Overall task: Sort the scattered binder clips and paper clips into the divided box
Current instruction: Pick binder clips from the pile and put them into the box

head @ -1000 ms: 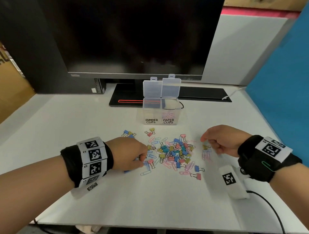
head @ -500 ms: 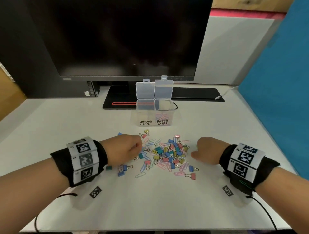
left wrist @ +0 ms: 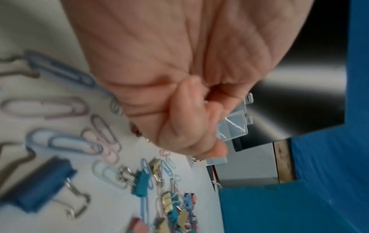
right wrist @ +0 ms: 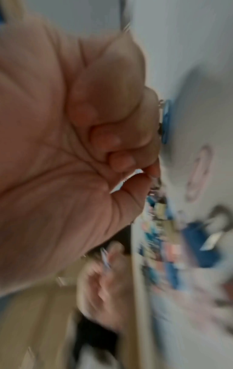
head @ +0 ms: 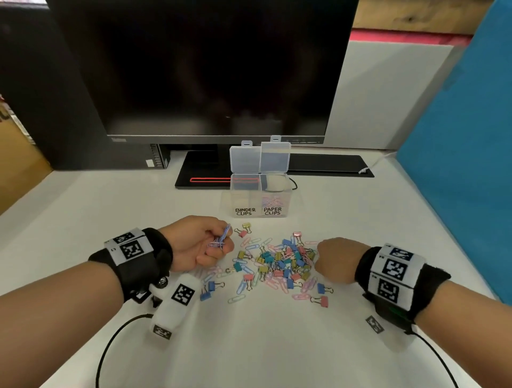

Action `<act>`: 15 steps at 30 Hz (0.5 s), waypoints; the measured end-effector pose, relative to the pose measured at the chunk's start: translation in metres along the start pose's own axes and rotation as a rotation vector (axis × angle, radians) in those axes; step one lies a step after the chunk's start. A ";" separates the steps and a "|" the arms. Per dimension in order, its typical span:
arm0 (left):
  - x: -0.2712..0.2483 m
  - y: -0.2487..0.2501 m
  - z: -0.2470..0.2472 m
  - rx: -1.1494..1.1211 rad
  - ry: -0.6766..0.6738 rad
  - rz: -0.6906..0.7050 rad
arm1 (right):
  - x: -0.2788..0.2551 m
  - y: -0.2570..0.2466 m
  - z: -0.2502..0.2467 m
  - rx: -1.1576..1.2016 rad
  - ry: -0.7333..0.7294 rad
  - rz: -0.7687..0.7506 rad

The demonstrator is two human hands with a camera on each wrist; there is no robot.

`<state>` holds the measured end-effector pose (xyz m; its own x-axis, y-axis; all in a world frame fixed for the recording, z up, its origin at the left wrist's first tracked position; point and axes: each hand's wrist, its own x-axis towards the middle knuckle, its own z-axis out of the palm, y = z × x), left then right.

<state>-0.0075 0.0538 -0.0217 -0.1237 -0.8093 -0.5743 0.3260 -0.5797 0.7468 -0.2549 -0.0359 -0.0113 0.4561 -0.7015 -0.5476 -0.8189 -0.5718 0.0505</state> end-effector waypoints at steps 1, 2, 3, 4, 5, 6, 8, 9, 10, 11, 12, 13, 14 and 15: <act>0.000 0.000 -0.001 -0.059 -0.031 0.001 | 0.001 0.004 -0.003 0.077 0.001 -0.008; 0.000 0.001 -0.002 -0.107 -0.066 -0.002 | 0.002 0.008 -0.005 0.187 -0.003 -0.010; 0.000 0.001 -0.002 -0.139 -0.093 -0.006 | 0.003 0.013 -0.008 0.336 -0.017 -0.009; 0.000 0.002 -0.001 -0.147 -0.107 -0.012 | 0.004 0.017 -0.011 0.517 -0.043 -0.009; 0.001 0.002 0.000 -0.124 -0.099 -0.023 | 0.004 0.021 -0.014 0.718 -0.069 -0.004; 0.002 0.005 0.002 -0.071 -0.069 -0.038 | 0.006 0.024 -0.019 0.909 -0.074 0.014; 0.005 0.011 0.011 0.052 0.023 -0.078 | 0.011 0.029 -0.030 1.123 -0.045 0.045; 0.007 0.017 0.015 0.090 0.052 -0.100 | 0.015 0.029 -0.038 1.162 -0.023 0.040; 0.009 0.025 0.020 0.099 0.068 -0.117 | 0.019 0.028 -0.047 1.192 -0.006 0.027; 0.010 0.035 0.026 0.089 0.084 -0.119 | 0.024 0.026 -0.058 1.211 0.011 0.017; 0.013 0.046 0.031 0.078 0.105 -0.103 | 0.029 0.023 -0.069 1.229 0.034 0.008; 0.016 0.057 0.037 0.070 0.131 -0.073 | 0.035 0.020 -0.079 1.242 0.049 0.000; 0.020 0.069 0.043 0.060 0.154 -0.039 | 0.042 0.016 -0.091 1.239 0.058 -0.011; 0.025 0.080 0.049 0.038 0.179 -0.009 | 0.046 0.010 -0.100 1.222 0.059 -0.016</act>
<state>-0.0309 -0.0175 0.0400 0.0434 -0.7762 -0.6290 0.2893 -0.5928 0.7516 -0.2072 -0.1169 0.0478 0.4583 -0.7346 -0.5003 -0.5867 0.1728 -0.7912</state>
